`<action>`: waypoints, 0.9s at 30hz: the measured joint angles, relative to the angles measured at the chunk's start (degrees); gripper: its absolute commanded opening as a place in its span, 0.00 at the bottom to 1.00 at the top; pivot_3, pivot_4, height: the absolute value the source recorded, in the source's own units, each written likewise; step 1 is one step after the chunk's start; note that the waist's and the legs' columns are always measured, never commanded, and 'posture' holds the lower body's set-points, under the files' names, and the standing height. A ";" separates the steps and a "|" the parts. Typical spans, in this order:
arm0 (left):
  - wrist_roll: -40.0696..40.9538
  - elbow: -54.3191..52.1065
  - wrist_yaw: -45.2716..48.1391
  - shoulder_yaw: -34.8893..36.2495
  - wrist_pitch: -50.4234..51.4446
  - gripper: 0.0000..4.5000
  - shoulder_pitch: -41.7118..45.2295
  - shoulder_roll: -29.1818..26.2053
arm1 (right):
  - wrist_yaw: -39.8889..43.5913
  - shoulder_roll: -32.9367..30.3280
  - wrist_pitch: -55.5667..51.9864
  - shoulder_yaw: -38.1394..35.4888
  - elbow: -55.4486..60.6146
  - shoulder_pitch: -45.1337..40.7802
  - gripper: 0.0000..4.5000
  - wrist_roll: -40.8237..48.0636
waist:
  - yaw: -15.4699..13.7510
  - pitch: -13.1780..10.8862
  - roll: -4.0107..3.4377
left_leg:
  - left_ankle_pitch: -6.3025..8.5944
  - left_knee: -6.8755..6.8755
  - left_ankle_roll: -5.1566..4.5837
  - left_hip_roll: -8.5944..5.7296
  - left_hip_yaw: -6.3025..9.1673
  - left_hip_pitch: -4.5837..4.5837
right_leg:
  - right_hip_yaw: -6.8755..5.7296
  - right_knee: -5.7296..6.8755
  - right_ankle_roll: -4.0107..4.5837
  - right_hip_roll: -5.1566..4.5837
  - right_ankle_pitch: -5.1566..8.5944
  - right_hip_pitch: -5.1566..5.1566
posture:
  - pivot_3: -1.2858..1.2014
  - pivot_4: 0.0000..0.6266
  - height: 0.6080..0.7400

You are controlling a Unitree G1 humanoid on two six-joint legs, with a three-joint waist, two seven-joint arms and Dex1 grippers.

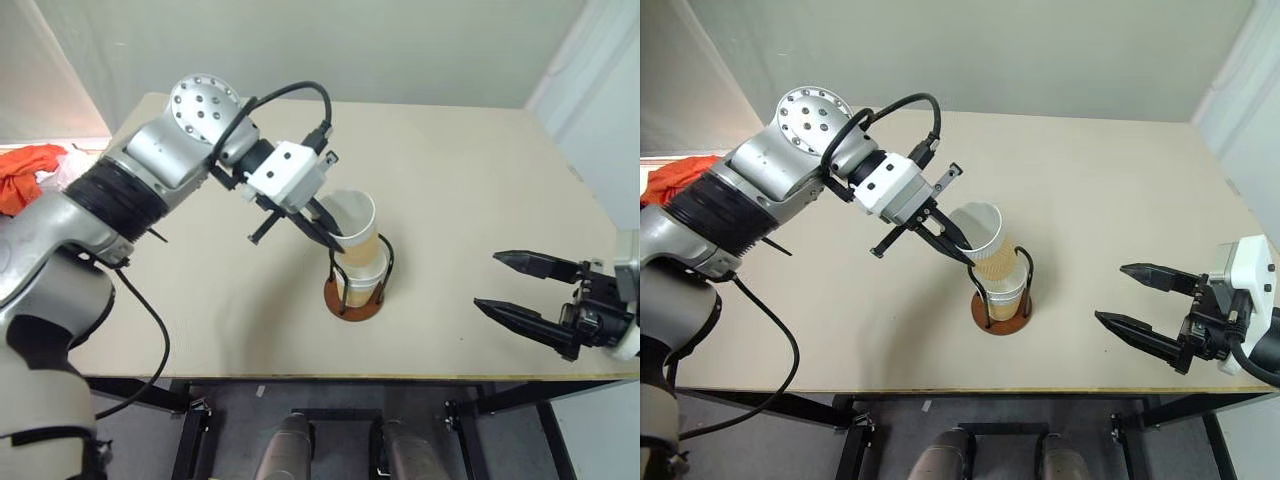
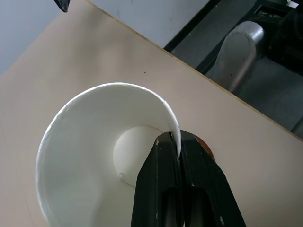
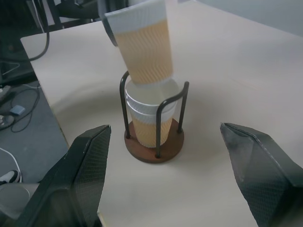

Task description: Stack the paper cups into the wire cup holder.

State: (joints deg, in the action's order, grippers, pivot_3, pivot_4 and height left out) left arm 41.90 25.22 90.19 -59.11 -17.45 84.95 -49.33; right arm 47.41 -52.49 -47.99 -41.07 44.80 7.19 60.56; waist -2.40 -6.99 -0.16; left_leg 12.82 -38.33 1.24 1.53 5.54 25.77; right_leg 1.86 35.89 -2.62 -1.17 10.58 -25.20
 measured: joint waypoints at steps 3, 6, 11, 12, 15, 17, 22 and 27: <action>-0.70 1.14 0.00 0.00 0.14 0.21 0.00 1.22 | -0.82 -0.18 0.26 0.10 0.23 0.20 0.87 0.03 | -0.08 0.00 0.00 | 0.04 -0.05 -0.02 0.00 -0.01 0.04 | 0.00 -0.01 -0.03 -0.01 -0.02 -0.02 | 0.52 0.24 1.00; -1.13 2.11 0.02 0.01 0.61 0.44 0.00 1.98 | -1.15 -0.24 0.76 1.20 0.15 0.39 0.87 -0.16 | -0.10 0.00 0.00 | 0.04 -0.06 -0.02 0.01 -0.02 0.04 | -0.01 -0.01 -0.04 -0.01 -0.02 -0.02 | 0.52 0.24 1.00; -2.73 3.37 0.08 1.36 1.22 0.83 -0.04 3.17 | -1.22 -0.70 2.02 4.14 -1.47 -1.08 0.87 -1.18 | -0.09 0.00 0.00 | 0.03 -0.23 -0.03 0.00 -0.04 0.07 | -0.02 0.00 -0.14 0.00 -0.09 -0.01 | 0.52 0.24 1.00; -3.56 4.09 0.08 2.54 1.23 0.90 -0.05 3.85 | -1.21 -0.88 2.30 4.51 -1.96 -1.49 0.87 -1.40 | -0.11 0.00 0.00 | 0.03 -0.29 -0.03 0.00 -0.02 0.11 | -0.01 0.00 -0.14 0.00 -0.09 -0.01 | 0.52 0.24 1.00; -6.30 6.21 0.14 8.06 2.62 0.90 -0.75 5.55 | -0.47 -1.71 3.22 7.31 -3.86 -3.93 0.87 -2.08 | -0.11 0.00 -0.01 | 0.05 -0.41 -0.09 -0.01 -0.05 0.11 | 0.03 0.00 -0.08 -0.01 -0.08 0.02 | 0.52 0.24 1.00; -6.26 5.43 0.18 12.46 6.19 0.90 -3.11 4.39 | 1.00 -2.43 4.30 10.46 -6.44 -6.81 0.87 -3.18 | 0.18 0.03 -0.07 | 0.06 -0.41 -0.11 -0.03 -0.15 0.05 | 0.05 0.00 -0.08 -0.01 -0.10 0.01 | 0.52 0.24 1.00; -0.09 -4.64 0.23 24.87 25.51 0.90 -16.06 -10.00 | 7.60 -4.96 8.13 19.37 -16.54 -15.21 0.87 -9.28 | 1.84 0.07 -0.21 | -0.14 -0.33 0.19 0.12 -0.27 0.03 | -0.02 0.03 -0.22 0.25 -0.22 -0.15 | 0.52 0.24 1.00; 4.51 -13.34 -3.91 43.43 38.05 0.90 -39.07 -23.75 | 16.62 -6.67 13.09 27.36 -28.59 -25.75 0.87 -15.70 | 1.78 0.13 -0.31 | -0.15 -0.02 0.20 0.23 -0.20 -0.31 | 0.11 0.18 0.44 0.26 0.17 -0.11 | 0.52 0.24 1.00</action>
State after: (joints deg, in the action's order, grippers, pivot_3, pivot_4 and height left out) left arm 46.41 11.88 86.28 -15.68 20.61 45.88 -73.08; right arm 64.02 -59.17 -34.90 -13.70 16.21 -18.57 44.85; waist -0.62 -6.86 -0.47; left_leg 12.67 -38.35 1.44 1.76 5.34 25.46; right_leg 1.97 36.07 -2.19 -0.91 10.75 -25.32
